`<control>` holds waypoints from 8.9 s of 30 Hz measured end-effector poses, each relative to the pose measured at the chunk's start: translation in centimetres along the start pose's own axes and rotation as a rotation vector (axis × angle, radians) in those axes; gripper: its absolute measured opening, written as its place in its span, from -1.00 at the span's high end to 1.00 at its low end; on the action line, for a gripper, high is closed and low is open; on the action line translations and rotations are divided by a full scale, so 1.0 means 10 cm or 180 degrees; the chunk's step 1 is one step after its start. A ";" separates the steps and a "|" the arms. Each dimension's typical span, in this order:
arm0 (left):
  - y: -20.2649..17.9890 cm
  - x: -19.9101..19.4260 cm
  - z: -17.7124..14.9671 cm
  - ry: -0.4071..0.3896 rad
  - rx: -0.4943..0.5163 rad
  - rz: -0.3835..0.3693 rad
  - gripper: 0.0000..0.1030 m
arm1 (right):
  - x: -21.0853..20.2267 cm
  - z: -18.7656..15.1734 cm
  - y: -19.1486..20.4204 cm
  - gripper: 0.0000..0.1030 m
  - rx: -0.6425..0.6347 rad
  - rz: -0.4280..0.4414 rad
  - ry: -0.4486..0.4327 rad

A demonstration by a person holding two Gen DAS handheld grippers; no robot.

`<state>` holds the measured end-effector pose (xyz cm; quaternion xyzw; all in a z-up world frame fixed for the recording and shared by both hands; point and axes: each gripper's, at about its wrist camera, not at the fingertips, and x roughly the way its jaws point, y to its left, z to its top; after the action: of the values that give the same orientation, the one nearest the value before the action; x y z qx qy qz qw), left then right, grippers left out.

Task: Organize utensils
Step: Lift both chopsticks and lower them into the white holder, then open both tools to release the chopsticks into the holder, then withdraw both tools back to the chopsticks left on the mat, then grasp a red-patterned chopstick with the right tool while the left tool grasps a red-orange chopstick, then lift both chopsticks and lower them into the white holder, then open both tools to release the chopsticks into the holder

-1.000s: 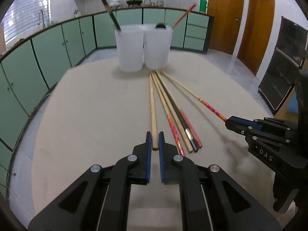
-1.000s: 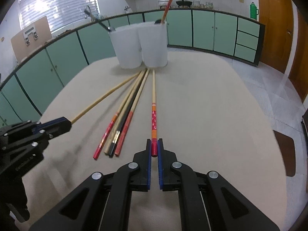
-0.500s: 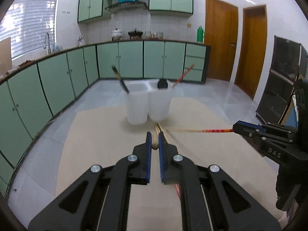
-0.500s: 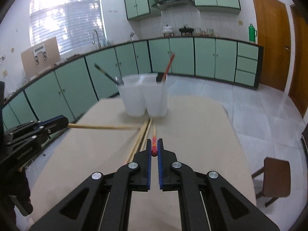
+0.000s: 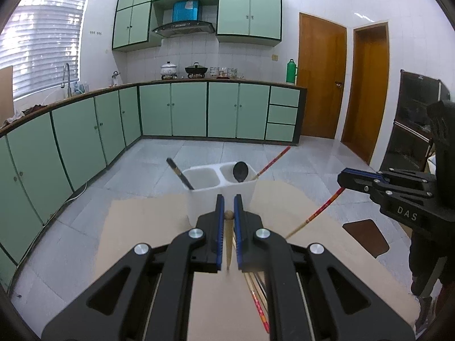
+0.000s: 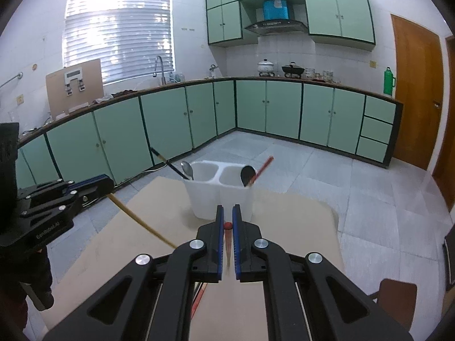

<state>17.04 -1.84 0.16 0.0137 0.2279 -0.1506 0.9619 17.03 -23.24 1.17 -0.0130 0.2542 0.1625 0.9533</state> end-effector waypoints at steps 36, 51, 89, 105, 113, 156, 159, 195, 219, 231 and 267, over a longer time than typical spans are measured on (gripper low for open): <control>0.19 0.97 1.28 -0.0770 0.0045 0.0222 0.89 | 1.03 1.41 -0.40 0.89 0.0164 0.0075 -0.0684; 0.45 1.31 0.89 -0.0218 -0.0013 0.0228 0.37 | 1.27 0.90 -0.51 0.49 0.0287 0.0008 -0.0284; 0.42 0.45 -1.61 0.1113 -0.0395 0.0364 -0.64 | 0.50 -1.69 0.11 -0.79 0.0663 -0.0254 0.0792; 0.46 0.43 -1.82 0.1288 -0.0473 0.0390 -0.65 | 0.66 -1.79 0.43 -0.04 0.0468 -0.0127 0.1094; 0.44 0.47 -1.79 0.1302 -0.0476 0.0388 -0.66 | 0.71 -1.78 0.55 0.03 0.0294 -0.0191 0.1134; -0.18 0.65 -1.81 0.1424 -0.0190 0.0161 -0.66 | 0.60 -1.82 0.15 0.89 0.0451 -0.0315 0.1100; -0.21 0.68 -1.80 0.1452 -0.0158 0.0235 -0.62 | 0.59 -1.83 0.14 0.89 0.0470 -0.0301 0.1096; -0.05 0.53 -1.73 0.1349 -0.0201 0.0213 0.90 | 0.51 -1.81 0.11 0.89 0.0541 -0.0233 0.0978; -0.03 -0.20 -0.44 0.0269 0.0073 0.0163 0.90 | -0.14 -0.60 0.09 0.89 0.0158 -0.0137 0.0064; 0.02 -0.06 0.00 0.0091 0.0079 -0.0029 0.90 | -0.09 0.02 0.09 0.89 -0.0032 0.0046 -0.0081; 0.24 1.04 0.95 -0.0196 0.0075 0.0152 0.87 | 1.08 1.11 -0.21 0.88 0.0053 -0.0083 -0.0090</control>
<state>30.72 -3.43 3.94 0.0257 0.1960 -0.1307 0.9715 31.83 -20.81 5.42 -0.0060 0.2418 0.1482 0.9589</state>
